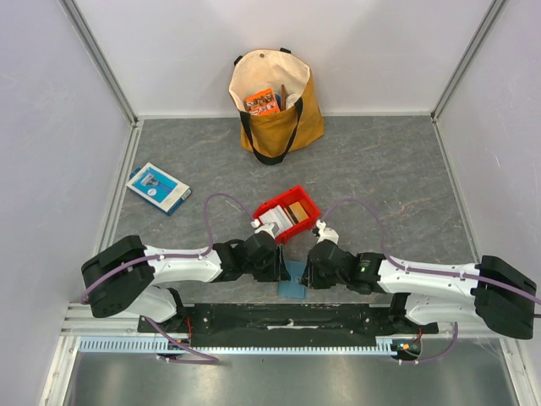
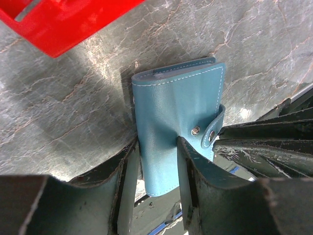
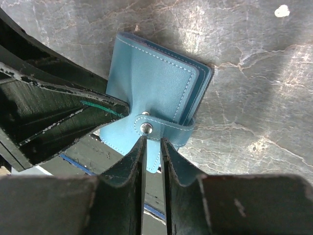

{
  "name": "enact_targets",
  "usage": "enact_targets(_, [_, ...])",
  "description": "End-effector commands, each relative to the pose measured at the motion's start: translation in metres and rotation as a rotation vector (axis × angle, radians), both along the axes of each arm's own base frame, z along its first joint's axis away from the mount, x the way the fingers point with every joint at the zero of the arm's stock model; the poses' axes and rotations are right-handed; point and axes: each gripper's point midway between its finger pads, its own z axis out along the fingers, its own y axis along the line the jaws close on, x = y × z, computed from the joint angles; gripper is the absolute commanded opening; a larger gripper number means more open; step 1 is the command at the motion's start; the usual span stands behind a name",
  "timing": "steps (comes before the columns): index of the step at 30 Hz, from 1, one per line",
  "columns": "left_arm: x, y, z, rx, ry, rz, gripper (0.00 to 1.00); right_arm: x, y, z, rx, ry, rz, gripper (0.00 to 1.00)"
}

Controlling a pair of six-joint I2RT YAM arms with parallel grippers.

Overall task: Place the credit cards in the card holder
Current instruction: Close the card holder at the corner of the board.

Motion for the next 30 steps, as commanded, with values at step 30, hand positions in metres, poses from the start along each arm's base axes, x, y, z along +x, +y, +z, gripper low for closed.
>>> enact_targets(30, [-0.013,0.033,-0.037,0.186,0.017,-0.051,0.43,0.009,0.008,-0.005,0.026,-0.015,-0.051,0.26])
